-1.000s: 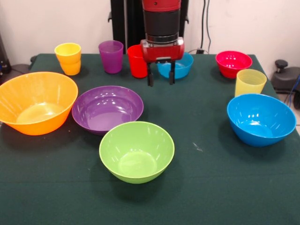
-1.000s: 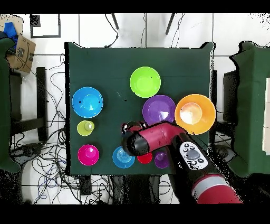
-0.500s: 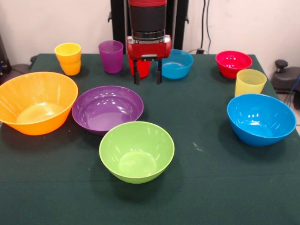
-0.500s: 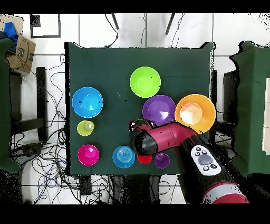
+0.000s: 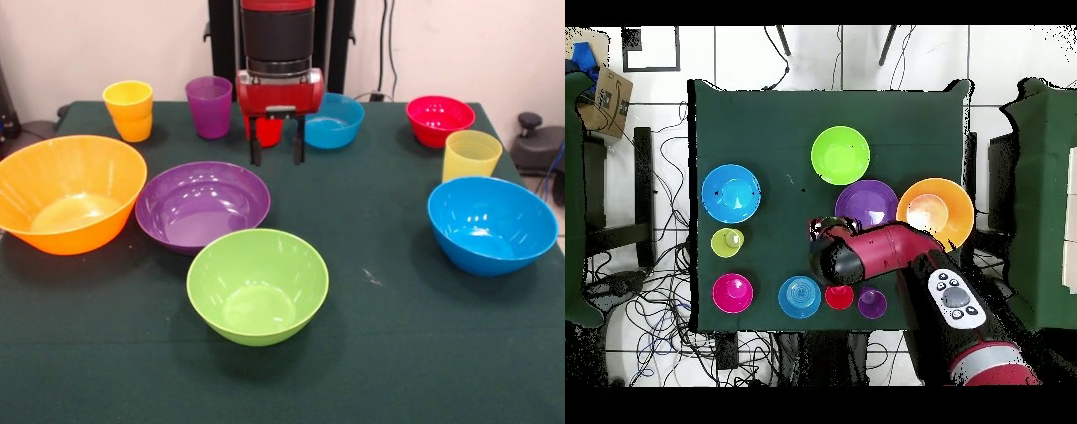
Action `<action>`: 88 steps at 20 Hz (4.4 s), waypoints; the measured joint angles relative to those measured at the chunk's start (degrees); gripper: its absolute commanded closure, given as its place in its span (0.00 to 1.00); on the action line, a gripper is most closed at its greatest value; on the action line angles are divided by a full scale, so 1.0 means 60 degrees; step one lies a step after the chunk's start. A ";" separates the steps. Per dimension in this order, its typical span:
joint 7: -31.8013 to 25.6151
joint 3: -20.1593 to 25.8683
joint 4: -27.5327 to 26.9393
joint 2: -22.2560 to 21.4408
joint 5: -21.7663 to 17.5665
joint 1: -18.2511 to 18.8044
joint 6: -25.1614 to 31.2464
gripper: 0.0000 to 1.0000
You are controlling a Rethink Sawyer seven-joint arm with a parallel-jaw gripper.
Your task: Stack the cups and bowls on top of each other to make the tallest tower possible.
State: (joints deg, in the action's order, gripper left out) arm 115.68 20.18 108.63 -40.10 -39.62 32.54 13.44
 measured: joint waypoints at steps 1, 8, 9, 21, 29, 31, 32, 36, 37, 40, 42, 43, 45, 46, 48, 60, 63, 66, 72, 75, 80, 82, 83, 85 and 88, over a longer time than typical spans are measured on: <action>0.0000 0.0026 -0.0170 0.0093 -0.0016 0.0002 0.0000 0.00; 0.0000 0.0238 -0.1084 0.0929 -0.0438 0.0142 0.0000 0.00; 0.0000 0.0241 -0.1154 0.1042 -0.0500 0.0161 0.0002 0.00; -0.0002 0.0924 -0.1719 0.2606 -0.1384 0.1142 -0.0004 0.00; -0.0145 0.1470 -0.1845 0.2777 -0.1642 0.1649 0.0020 0.00; -0.0220 0.1560 -0.1901 0.2825 -0.1644 0.1735 0.0018 0.00; -0.0286 0.1644 -0.1991 0.2863 -0.1644 0.1797 0.0016 1.00; -0.0286 0.1693 -0.2053 0.2873 -0.1646 0.1815 0.0018 1.00; -0.0286 0.1707 -0.2096 0.2886 -0.1646 0.1813 0.0020 1.00; -0.0286 0.1754 -0.2220 0.2927 -0.1648 0.1812 0.0054 1.00; -0.0286 0.1783 -0.2286 0.2934 -0.1648 0.1806 0.0122 1.00; -0.0286 0.1790 -0.2297 0.2933 -0.1648 0.1804 0.0141 1.00; -0.0286 0.1820 -0.2346 0.2934 -0.1650 0.1793 0.0241 1.00; -0.0286 0.1836 -0.2368 0.2934 -0.1650 0.1790 0.0298 1.00; -0.0286 0.1883 -0.2464 0.2932 -0.1652 0.1746 0.0549 1.00; -0.0286 0.1796 -0.2547 0.2773 -0.1682 0.1337 0.0851 1.00; -0.0286 0.1722 -0.2546 0.2688 -0.1682 0.1180 0.0849 1.00; -0.0286 0.1612 -0.2544 0.2586 -0.1681 0.1036 0.0850 1.00; -0.0286 0.1261 -0.2470 0.2235 -0.1682 0.0593 0.0950 1.00; -0.0286 0.1187 -0.2405 0.2064 -0.1680 0.0469 0.1119 1.00; -0.0286 0.0970 -0.2259 0.1580 -0.1678 0.0193 0.1682 1.00; -0.0286 0.0909 -0.2181 0.1390 -0.1676 0.0140 0.1787 1.00; -0.0286 0.0886 -0.2139 0.1296 -0.1668 0.0126 0.1831 1.00; -0.0286 0.0832 -0.1965 0.0927 -0.1595 0.0113 0.2041 1.00; -0.0286 0.0820 -0.1833 0.0665 -0.1503 0.0114 0.2212 1.00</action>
State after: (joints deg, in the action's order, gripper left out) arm 113.96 25.10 97.63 -36.10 -48.64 33.23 26.71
